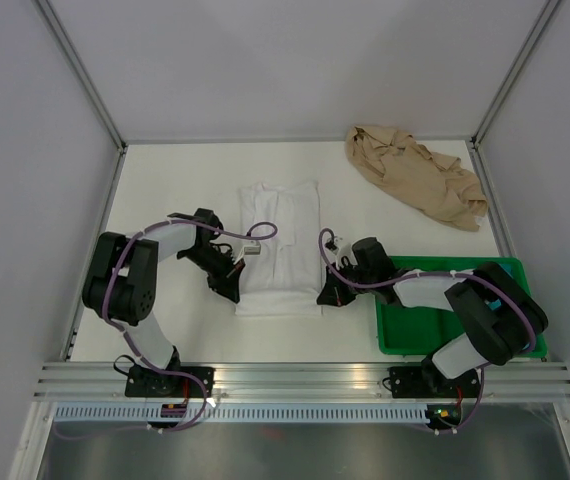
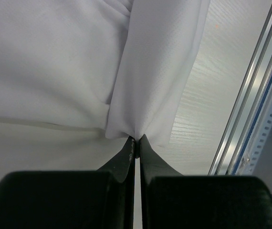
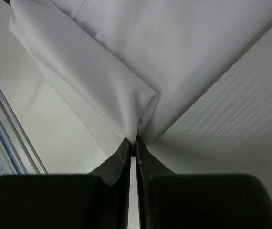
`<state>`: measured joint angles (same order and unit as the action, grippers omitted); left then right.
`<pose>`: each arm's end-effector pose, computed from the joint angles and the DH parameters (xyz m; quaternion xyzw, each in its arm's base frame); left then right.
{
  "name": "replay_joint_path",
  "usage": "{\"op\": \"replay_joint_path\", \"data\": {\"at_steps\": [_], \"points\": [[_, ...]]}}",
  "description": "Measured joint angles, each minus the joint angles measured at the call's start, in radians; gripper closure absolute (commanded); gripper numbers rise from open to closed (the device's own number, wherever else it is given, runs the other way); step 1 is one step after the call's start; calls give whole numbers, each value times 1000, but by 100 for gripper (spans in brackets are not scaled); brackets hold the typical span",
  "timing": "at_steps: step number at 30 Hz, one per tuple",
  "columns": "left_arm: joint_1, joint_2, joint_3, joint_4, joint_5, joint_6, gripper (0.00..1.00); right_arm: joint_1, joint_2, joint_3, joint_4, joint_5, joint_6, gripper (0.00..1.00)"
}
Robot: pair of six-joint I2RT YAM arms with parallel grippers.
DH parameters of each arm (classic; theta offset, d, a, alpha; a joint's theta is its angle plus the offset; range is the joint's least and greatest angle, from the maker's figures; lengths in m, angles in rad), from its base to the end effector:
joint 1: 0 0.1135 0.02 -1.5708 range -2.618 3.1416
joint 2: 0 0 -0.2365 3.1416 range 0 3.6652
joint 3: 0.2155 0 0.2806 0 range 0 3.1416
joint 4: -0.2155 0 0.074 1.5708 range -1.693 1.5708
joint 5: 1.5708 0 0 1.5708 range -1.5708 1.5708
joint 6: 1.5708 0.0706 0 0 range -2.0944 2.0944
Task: Roll the t-shirts
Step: Roll the tshirt
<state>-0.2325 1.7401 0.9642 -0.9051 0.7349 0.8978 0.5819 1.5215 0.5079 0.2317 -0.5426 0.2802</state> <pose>0.2651 -0.1114 0.0719 0.4823 0.7975 -0.3558 0.0686 0.2303 0.1951 0.0541 -0.2355 0.8639 0.3795 0.2330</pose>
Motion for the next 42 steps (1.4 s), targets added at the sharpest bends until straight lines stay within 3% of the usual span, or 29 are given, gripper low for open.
{"op": "replay_joint_path", "data": {"at_steps": [2, 7, 14, 16, 19, 24, 27, 31, 42], "points": [[0, 5, 2, 10, 0, -14, 98, -2, 3, -8, 0, 3, 18, 87], [0, 8, 8, 22, -6, -42, 97, -3, 10, 6, -3, 13, 53, 63], [0, 4, 11, 26, -9, -50, 96, -6, -152, 24, -164, 158, 24, 58], [0, -3, 11, 26, -8, -50, 95, -1, -241, 32, -206, 214, 13, 64], [0, -4, 11, 26, -9, -50, 94, 40, -324, 46, -209, 294, 10, 83], [0, -4, 11, 26, -8, -56, 93, 218, -251, 56, -95, 320, 30, 97], [0, -4, 12, 27, -9, -62, 91, 284, -130, 63, -9, 290, 60, 100], [0, -4, 17, 26, -10, -68, 90, 283, -21, 65, 68, 288, 102, 100], [0, -4, 43, 27, -27, -71, 90, 175, 55, 5, 272, 277, 240, 100]]}}
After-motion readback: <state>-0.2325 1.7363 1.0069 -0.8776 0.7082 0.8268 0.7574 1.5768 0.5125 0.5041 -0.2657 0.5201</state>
